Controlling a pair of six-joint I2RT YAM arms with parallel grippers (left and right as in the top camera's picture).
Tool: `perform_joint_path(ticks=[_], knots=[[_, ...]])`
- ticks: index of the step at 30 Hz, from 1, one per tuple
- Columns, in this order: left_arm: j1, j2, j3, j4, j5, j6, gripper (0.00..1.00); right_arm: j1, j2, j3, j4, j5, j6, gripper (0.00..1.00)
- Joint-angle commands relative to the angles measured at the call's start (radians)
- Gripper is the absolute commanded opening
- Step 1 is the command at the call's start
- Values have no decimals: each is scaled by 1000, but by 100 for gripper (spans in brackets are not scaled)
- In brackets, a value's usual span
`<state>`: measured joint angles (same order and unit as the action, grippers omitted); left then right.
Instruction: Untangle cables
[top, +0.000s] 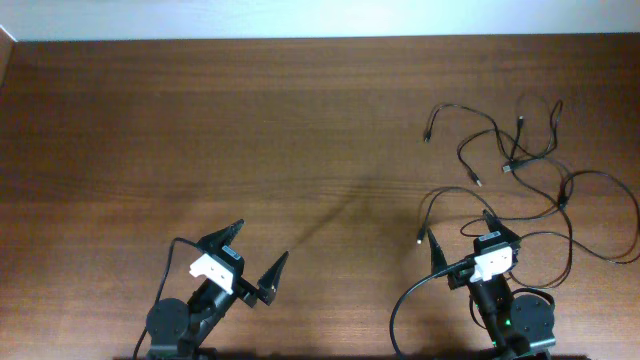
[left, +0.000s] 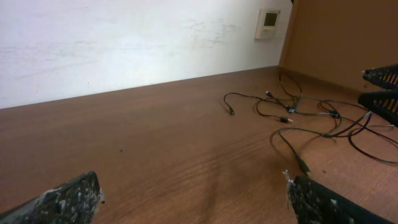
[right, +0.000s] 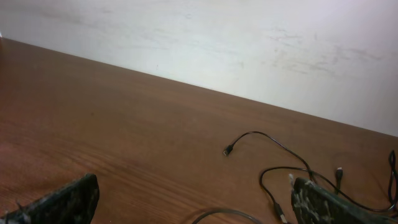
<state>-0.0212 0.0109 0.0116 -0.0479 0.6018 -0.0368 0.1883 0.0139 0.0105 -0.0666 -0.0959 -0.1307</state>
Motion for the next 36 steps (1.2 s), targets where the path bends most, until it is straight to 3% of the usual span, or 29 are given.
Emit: perform_joint_path(ticks=[1, 8, 14, 16, 36], knots=[[-5, -6, -2, -7, 4, 11, 99, -7, -10, -5, -5, -5, 11, 99], [-4, -6, -2, 10, -18, 16, 99, -7, -10, -5, -5, -5, 11, 99], [-4, -5, -2, -19, -445, 35, 99, -7, -10, -5, -5, -5, 11, 98], [-4, -5, -2, -26, -507, 34, 99, -7, -10, -5, -5, -5, 11, 98], [-4, -5, -2, -28, -521, 34, 99, -7, -10, -5, -5, -5, 11, 99]])
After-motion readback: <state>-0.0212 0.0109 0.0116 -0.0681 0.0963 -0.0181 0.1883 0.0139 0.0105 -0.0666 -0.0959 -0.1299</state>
